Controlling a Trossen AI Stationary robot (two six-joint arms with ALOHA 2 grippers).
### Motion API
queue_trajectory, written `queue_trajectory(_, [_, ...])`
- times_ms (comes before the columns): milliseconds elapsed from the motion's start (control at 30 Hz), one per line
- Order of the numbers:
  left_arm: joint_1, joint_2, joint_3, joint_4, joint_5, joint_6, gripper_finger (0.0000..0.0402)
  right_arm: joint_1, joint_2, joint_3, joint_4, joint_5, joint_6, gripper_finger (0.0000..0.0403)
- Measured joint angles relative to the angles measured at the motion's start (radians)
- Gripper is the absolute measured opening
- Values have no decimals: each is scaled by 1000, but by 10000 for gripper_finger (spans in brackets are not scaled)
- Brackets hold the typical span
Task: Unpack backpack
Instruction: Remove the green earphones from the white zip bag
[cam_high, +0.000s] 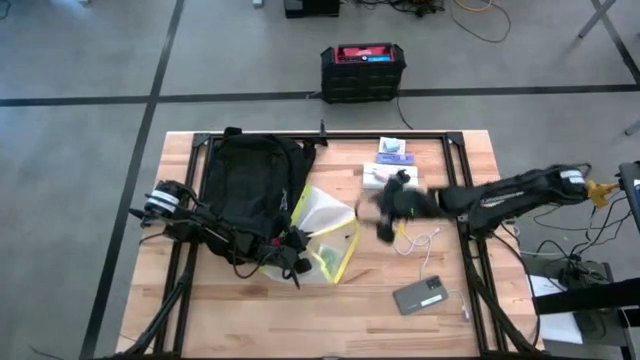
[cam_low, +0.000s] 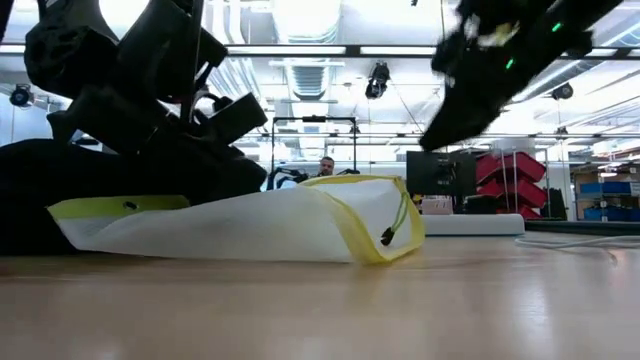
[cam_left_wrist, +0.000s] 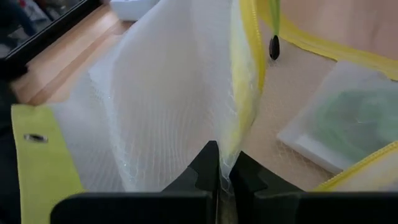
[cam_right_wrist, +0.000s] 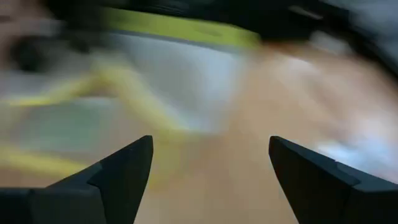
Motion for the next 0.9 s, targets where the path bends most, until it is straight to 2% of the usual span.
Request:
queue_trajectory(133, [-5,0,1,-1,3,12,0,232,145,-3,199,13,-15,275])
queue_trajectory(233, [-5,0,2,0,3,13,0,316,302,9,363,88,-21,256])
queue_trajectory(300, [-5,0,2,2,3,13,0,321,411,46,400,118,-27,248])
queue_trajectory(400, [-5,-1,2,12,14,14,0,291,553,133,393,107,-27,247])
queue_trajectory(567, [-7,-2,7,16,51,8,0,226,703,267,389,-44,-46,274])
queue_trajectory(700, [-7,-2,17,14,51,11,0,178,770,349,299,-141,-45,279])
queue_trajectory(800, [-7,-2,19,15,51,14,0,174,787,384,242,-138,-53,235])
queue_trajectory(900, [-7,-2,18,15,51,14,0,177,775,403,189,-137,-91,136])
